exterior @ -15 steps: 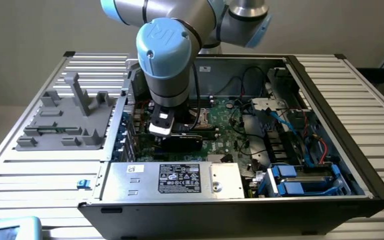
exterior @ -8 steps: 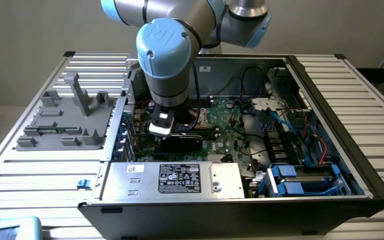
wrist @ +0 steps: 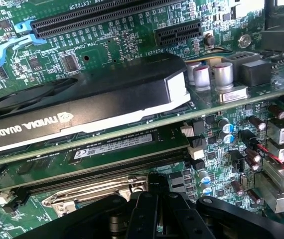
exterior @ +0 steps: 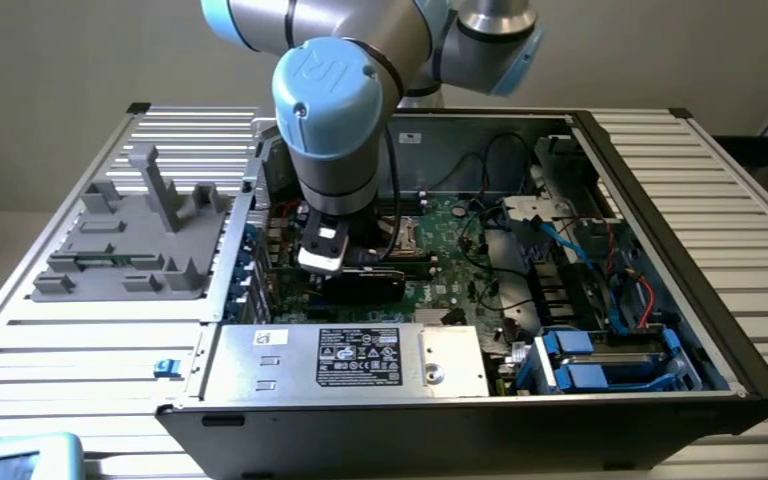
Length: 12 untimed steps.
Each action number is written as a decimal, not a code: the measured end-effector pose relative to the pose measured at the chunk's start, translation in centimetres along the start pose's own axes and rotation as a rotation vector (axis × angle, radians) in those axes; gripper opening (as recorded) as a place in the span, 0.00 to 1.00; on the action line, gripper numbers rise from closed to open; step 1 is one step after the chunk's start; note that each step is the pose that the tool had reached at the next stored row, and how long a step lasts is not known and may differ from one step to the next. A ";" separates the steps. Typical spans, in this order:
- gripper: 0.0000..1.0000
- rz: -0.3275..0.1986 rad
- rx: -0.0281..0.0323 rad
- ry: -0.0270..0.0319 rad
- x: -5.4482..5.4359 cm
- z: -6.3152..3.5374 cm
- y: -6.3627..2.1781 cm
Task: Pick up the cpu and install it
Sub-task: 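Install the second cpu locking lever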
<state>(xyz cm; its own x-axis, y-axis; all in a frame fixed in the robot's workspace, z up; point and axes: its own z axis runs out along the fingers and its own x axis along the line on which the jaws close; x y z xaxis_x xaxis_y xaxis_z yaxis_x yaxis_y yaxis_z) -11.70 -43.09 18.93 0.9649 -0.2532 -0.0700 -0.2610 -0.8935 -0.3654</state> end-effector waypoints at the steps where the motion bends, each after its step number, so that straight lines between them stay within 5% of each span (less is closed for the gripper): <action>1: 0.11 0.000 -0.0001 0.0000 0.0 -0.01 0.03; 7: 0.11 -0.002 -0.0001 -0.0007 0.0 -0.30 0.04; 12: 0.11 -0.003 -0.0006 -0.0011 -0.1 -2.37 -0.76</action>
<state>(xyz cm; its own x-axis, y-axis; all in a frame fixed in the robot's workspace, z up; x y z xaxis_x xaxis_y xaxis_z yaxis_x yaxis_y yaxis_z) -11.70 -43.25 21.41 0.9656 -0.2503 -0.0700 -0.2584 -0.8945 -0.3650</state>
